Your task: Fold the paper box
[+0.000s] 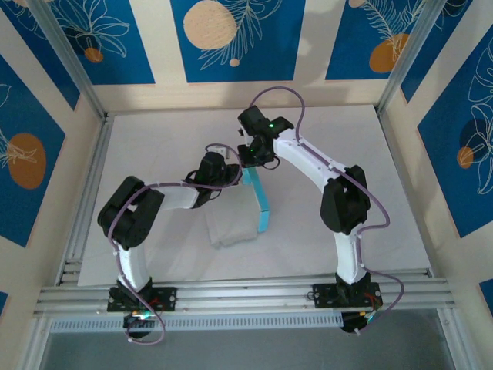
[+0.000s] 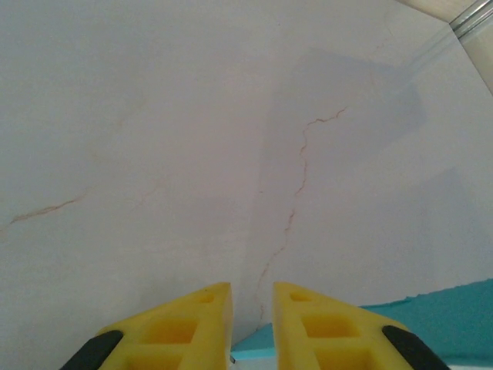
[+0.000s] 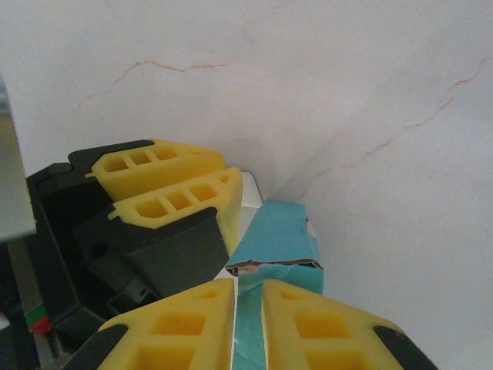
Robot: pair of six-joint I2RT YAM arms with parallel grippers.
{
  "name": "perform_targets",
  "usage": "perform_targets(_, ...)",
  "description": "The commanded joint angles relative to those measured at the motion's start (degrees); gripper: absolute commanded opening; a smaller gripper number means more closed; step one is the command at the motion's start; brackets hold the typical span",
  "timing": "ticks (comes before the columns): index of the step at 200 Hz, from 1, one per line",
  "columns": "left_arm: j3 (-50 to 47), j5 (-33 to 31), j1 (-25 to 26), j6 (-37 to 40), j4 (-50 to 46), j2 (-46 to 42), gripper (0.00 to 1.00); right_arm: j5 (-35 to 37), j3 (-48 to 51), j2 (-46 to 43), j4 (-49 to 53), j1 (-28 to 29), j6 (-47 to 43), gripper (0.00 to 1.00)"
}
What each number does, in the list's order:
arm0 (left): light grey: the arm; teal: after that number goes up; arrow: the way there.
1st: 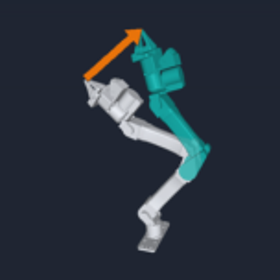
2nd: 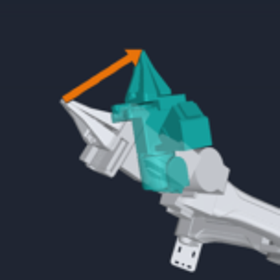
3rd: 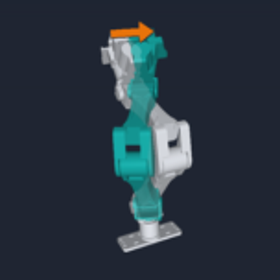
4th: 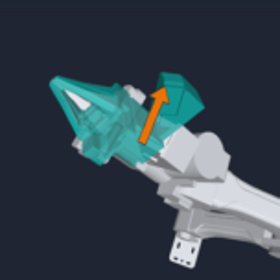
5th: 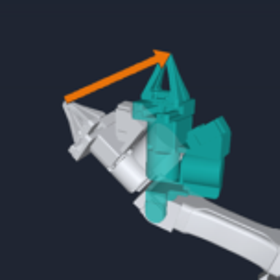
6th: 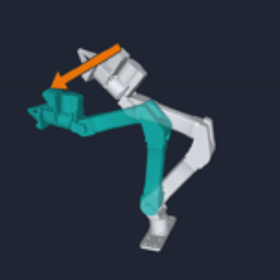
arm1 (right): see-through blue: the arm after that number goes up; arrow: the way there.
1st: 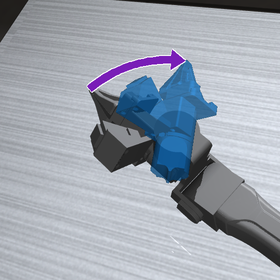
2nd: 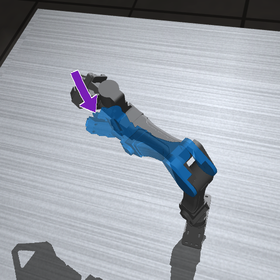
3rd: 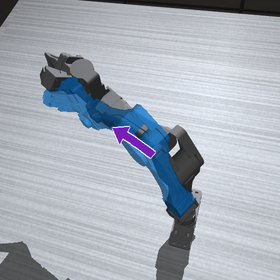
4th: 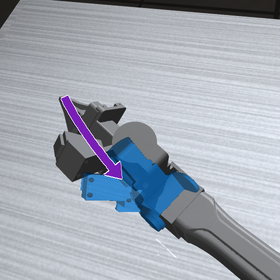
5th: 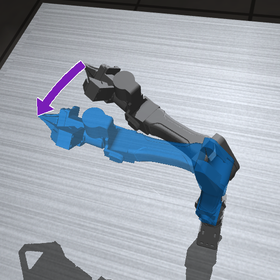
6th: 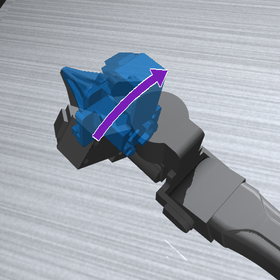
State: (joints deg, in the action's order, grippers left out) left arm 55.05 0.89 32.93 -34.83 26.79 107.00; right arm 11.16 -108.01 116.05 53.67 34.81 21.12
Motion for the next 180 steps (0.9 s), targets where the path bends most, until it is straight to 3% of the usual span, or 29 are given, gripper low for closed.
perform_targets(1, -0.31, 0.09, -1.61, 0.64, 0.68, -2.58, 0.21, 0.53, -2.29, -3.82, 4.67, -0.29, -1.94, 0.26)
perform_targets(24, -0.89, -0.65, -2.76, 1.58, -0.53, -5.49, 0.24, 3.46, -2.17, -5.46, 8.48, 0.56, -3.93, 0.34)
perform_targets(68, -2.06, -3.31, -4.80, 4.97, -5.00, -13.88, 0.31, 3.22, 6.47, -10.54, 7.44, 2.68, -3.09, 0.28)
perform_targets(94, -1.79, -6.02, -4.80, 9.40, -9.56, -20.03, 0.34, 7.27, 8.09, -10.30, 9.78, 5.28, -4.05, 0.33)
perform_targets(142, -2.88, -7.77, -4.98, 11.10, -13.98, -28.85, 0.36, 11.97, 9.55, -8.15, 11.60, 8.21, -4.63, 0.33)
perform_targets(180, -3.27, -7.26, -4.98, 11.10, -16.14, -32.15, 0.36, 14.64, 12.29, -7.51, 9.79, 6.91, -4.13, 0.23)
